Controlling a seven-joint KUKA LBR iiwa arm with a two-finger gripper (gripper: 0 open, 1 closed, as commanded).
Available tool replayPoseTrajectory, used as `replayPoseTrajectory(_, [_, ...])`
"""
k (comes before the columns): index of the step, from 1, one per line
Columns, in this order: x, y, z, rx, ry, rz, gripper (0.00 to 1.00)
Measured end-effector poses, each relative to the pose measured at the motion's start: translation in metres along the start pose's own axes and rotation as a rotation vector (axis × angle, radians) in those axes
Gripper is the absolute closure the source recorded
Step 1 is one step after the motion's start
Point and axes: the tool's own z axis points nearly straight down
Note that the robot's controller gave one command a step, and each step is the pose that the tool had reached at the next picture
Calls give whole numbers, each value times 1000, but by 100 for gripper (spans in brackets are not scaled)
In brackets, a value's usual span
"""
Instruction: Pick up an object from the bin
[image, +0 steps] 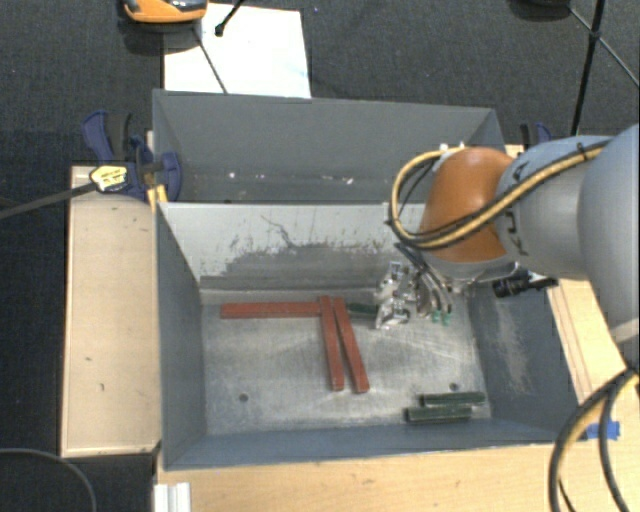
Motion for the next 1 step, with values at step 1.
replayPoseTrajectory(1, [6, -40, -169, 1, 12, -105, 100])
